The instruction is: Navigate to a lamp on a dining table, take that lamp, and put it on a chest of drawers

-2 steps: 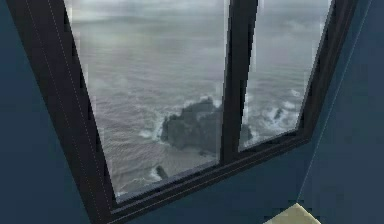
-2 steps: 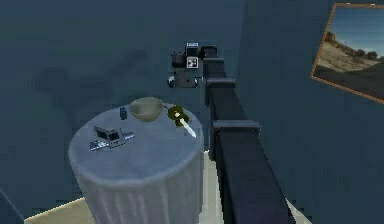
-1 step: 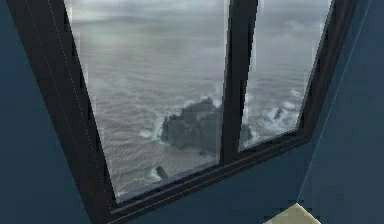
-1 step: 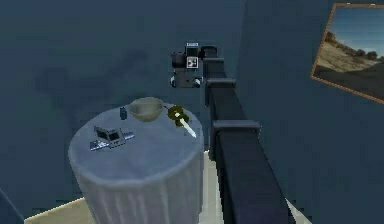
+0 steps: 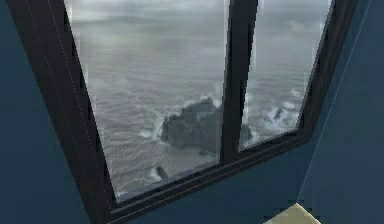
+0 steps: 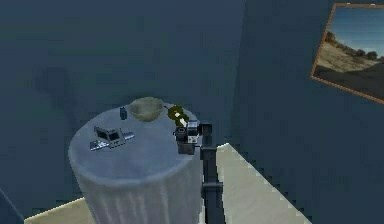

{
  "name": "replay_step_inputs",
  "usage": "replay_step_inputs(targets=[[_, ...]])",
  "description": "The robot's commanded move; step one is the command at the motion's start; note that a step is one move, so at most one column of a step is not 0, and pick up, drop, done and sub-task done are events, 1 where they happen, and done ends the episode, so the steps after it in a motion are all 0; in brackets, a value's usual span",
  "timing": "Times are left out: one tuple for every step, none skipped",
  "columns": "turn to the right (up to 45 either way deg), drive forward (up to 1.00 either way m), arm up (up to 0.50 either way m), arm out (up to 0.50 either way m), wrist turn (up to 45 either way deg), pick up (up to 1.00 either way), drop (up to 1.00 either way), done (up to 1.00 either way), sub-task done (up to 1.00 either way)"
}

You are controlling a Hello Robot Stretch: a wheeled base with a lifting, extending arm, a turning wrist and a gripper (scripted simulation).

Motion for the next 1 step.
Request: replay_step_inputs(targets=[[0.0, 0.00, 0.00, 0.00, 0.0, 1.00, 0.00, 0.00, 0.00]])
